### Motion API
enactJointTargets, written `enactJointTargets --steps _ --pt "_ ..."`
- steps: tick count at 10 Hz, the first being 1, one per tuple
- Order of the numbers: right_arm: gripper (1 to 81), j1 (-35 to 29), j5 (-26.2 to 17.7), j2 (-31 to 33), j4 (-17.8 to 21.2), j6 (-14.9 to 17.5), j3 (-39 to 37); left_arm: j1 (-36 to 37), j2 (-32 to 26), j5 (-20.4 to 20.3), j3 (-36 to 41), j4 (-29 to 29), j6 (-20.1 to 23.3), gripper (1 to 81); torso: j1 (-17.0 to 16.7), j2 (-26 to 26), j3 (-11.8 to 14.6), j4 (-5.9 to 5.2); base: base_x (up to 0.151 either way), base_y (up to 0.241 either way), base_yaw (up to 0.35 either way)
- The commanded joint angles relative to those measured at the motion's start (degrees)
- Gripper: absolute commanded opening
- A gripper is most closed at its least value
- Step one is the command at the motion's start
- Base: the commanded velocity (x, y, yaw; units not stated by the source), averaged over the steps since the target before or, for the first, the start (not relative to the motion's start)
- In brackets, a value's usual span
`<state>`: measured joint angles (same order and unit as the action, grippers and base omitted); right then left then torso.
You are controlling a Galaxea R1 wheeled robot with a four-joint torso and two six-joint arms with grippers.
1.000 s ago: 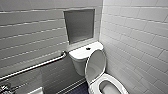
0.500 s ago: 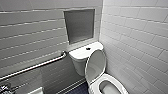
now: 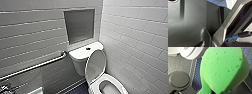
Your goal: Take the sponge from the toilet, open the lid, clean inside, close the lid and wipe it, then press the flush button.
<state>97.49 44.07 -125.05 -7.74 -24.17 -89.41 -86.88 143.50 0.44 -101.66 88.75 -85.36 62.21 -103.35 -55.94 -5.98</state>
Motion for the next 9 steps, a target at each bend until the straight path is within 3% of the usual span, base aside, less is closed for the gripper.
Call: enactJointTargets --steps 1,2,3,5,6,7,8,9 --pt "1.0 -1.02 -0.66 7.06 -4.13 -8.41 7.48 0.61 -0.05 1.06 -0.29 0.81 0.1 81.1 0.0 0.0 0.0 0.0 0.0 0.0 0.0" --pt "1.0 -0.4 0.21 7.17 -0.92 -8.36 9.95 0.61 0.39 1.06 -1.26 0.81 0.02 81.1 0.0 0.0 0.0 0.0 0.0 0.0 0.0" --pt "1.0 -0.58 1.02 7.68 3.75 -4.88 13.09 0.61 0.74 1.06 -1.79 0.81 -0.07 81.1 0.0 0.0 0.0 0.0 0.0 0.0 0.0" --pt "1.0 -4.52 -0.3 11.46 17.85 9.32 24.02 0.61 1.1 0.97 -1.79 0.81 -0.07 81.1 0.0 0.0 0.0 0.0 0.0 0.0 0.0" --pt "1.0 -8.1 -4.37 12.95 29.67 20.7 28.04 0.61 1.1 0.97 -1.79 0.81 -0.07 81.1 0.0 0.0 0.0 0.0 0.0 0.0 0.0" --pt "1.0 -12.15 -10.81 13.4 33.15 25.67 28.25 0.61 1.1 0.97 -1.79 0.81 -0.07 81.1 0.0 0.0 0.0 0.0 0.0 0.0 0.0" --pt "1.0 -13.76 -13.13 12.34 31.47 26.37 25.78 0.61 1.18 0.97 -1.79 0.81 -0.07 81.1 0.0 0.0 0.0 0.0 0.0 0.0 0.0" --pt "1.0 -15.33 -12.53 11.38 27.89 26.38 22.9 0.61 1.27 0.97 -1.79 0.81 -0.07 81.1 0.0 0.0 0.0 0.0 0.0 0.0 0.0"
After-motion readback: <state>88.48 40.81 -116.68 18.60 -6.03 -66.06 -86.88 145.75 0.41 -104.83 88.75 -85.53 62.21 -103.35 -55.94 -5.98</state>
